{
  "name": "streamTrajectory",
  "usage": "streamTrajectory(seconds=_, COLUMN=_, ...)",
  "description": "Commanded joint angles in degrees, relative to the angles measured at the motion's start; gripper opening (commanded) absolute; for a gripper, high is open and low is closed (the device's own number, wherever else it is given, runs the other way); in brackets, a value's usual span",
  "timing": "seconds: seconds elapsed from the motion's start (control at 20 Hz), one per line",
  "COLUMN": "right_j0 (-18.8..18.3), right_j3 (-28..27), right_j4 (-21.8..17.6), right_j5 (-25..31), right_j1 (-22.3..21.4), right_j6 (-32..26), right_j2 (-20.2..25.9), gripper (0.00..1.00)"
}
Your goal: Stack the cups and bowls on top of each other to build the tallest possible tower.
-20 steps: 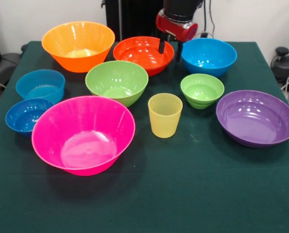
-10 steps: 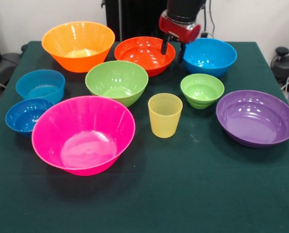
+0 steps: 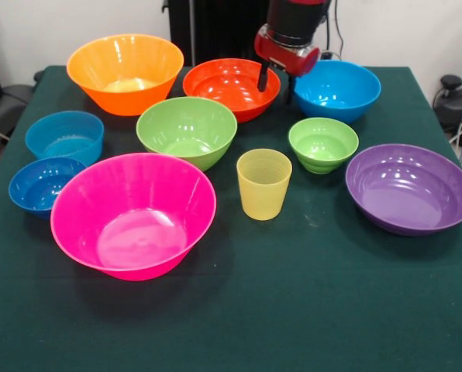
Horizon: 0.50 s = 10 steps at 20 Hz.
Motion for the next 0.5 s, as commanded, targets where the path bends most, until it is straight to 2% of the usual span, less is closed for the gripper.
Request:
streamTrajectory(seconds=0.05, right_j0=1.3, right_j3=-5.0, right_j4=0.8, right_j5=-4.0, right_j1=4.4, right_j6=8.6, right_j2=4.2, gripper=1.00)
streamTrajectory(seconds=0.5, right_j0=3.8, right_j3=-6.8, right_j4=2.1, right_j5=-5.0, right_j1=7.4, right_j6=8.4, right_j2=1.8, gripper=1.00)
